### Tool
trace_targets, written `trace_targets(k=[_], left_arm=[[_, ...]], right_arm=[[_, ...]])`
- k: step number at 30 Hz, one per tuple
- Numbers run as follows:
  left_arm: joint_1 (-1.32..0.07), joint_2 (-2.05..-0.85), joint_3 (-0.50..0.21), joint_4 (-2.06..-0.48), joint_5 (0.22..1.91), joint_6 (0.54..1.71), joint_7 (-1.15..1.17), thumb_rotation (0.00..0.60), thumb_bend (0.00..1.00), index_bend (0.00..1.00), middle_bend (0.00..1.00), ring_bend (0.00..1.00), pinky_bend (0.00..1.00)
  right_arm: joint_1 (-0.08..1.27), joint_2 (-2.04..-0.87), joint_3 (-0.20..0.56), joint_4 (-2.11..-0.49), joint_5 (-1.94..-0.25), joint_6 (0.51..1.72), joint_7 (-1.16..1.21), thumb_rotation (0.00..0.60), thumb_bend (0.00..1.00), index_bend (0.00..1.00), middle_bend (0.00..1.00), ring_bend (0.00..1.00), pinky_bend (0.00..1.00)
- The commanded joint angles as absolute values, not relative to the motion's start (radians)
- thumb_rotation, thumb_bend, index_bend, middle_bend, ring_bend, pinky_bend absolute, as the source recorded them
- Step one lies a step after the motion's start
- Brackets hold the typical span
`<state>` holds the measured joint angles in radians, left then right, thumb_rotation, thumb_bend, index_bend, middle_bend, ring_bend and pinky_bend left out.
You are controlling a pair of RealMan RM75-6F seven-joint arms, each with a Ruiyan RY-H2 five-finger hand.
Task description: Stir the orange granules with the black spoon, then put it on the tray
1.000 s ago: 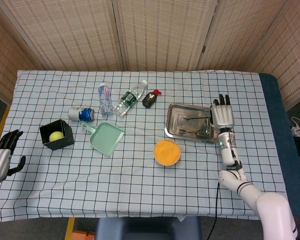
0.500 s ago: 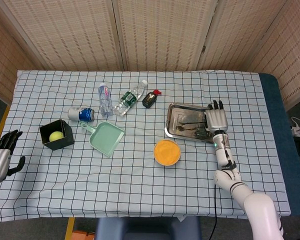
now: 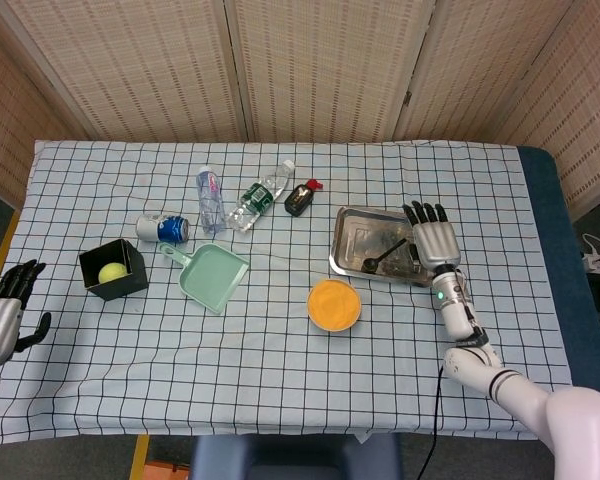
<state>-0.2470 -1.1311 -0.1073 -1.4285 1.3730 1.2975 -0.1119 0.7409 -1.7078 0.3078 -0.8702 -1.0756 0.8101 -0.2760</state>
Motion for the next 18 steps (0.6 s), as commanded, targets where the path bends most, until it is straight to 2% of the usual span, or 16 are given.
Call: trace_targets(k=[1, 6, 12, 16, 18], left_arm=[[-0.244, -1.129, -0.109, -1.433, 1.374, 1.306, -0.109, 0.6, 0.47, 0.0, 0.0, 0.01, 0.19], [-0.24, -1.127, -0.111, -1.443, 1.365, 1.309, -0.092, 0.6, 0.47, 0.0, 0.0, 0.01, 0.19], [-0.24, -1.127, -0.109, -1.457, 1.35, 1.304, -0.036, 0.6, 0.47, 0.0, 0.0, 0.01, 0.19], [-0.236, -1.134, -0.108, -1.459, 1.375, 1.336, -0.024, 0.6, 0.47, 0.0, 0.0, 0.01, 0.19], [-0.232, -1.14, -0.105, -1.455, 1.4, 1.36, -0.029, 0.6, 0.47, 0.0, 0.0, 0.01, 0.19]], right_arm=[[0.599, -1.519, 0.255, -1.2, -1.189, 1.041, -0.266, 0.6, 0.45, 0.02, 0.0, 0.0, 0.0], [0.457, -1.421, 0.132, -1.376, -1.365, 1.273, -0.271, 0.6, 0.45, 0.02, 0.0, 0.0, 0.0], [0.292, -1.423, 0.021, -1.389, -1.507, 1.535, -0.33, 0.6, 0.37, 0.02, 0.0, 0.0, 0.0], [0.232, -1.48, 0.017, -1.295, -1.515, 1.61, -0.26, 0.6, 0.36, 0.03, 0.0, 0.0, 0.0], [0.233, -1.483, 0.018, -1.251, -1.494, 1.567, -0.263, 0.6, 0.35, 0.04, 0.0, 0.0, 0.0]])
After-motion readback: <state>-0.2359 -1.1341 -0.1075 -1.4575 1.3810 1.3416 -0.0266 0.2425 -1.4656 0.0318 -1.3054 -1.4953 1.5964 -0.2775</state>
